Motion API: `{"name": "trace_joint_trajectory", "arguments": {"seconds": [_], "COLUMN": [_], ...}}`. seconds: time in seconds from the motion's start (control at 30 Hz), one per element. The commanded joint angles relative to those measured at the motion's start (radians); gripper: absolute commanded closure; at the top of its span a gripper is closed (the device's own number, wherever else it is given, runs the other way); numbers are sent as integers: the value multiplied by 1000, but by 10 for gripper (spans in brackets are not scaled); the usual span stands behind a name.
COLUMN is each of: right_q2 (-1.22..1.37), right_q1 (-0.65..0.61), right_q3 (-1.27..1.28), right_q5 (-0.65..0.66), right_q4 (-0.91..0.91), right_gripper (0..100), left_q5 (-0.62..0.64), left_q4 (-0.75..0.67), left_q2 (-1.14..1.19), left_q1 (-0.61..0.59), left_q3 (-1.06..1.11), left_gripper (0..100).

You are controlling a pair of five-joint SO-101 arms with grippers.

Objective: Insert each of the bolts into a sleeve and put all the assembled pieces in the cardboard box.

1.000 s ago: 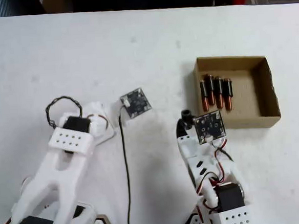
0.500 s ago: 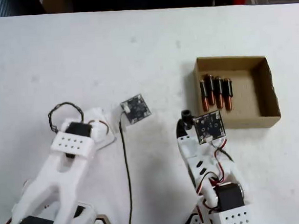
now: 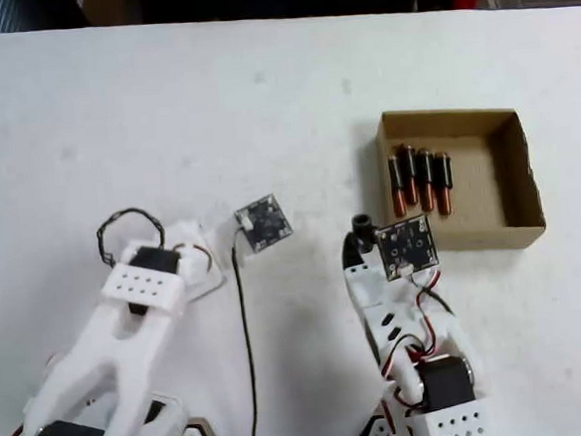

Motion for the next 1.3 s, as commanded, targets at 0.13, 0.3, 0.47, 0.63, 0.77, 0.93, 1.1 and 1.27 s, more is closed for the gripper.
{"name": "trace_joint_trajectory", "arguments": {"seconds": [0.13, 0.3, 0.47, 0.63, 0.77, 0.93, 1.1, 1.27], "right_q2": [-10, -10, -10, -10, -10, -10, -10, -10], "right_q1": [7, 7, 7, 7, 7, 7, 7, 7], "right_q3": [-5, -5, -5, -5, -5, -5, -5, -5], "right_q5": [-3, -3, -2, -2, -2, -2, -2, -2], "right_q4": [-27, -27, -27, -27, -27, -27, -27, -27], "right_gripper": [982, 982, 982, 982, 982, 981, 981, 981], "left_q5": [-11, -11, -14, -97, -118, -135, -149, -318], "left_q4": [-132, -161, -160, -163, -166, -233, -236, -226], "left_q2": [-44, -44, -42, -42, -44, -42, -42, -42], "left_q1": [13, 15, 12, 12, 4, 5, 7, 5], "left_q3": [72, 83, 91, 126, 120, 149, 144, 157], "left_gripper": [979, 979, 979, 979, 979, 979, 978, 979]}}
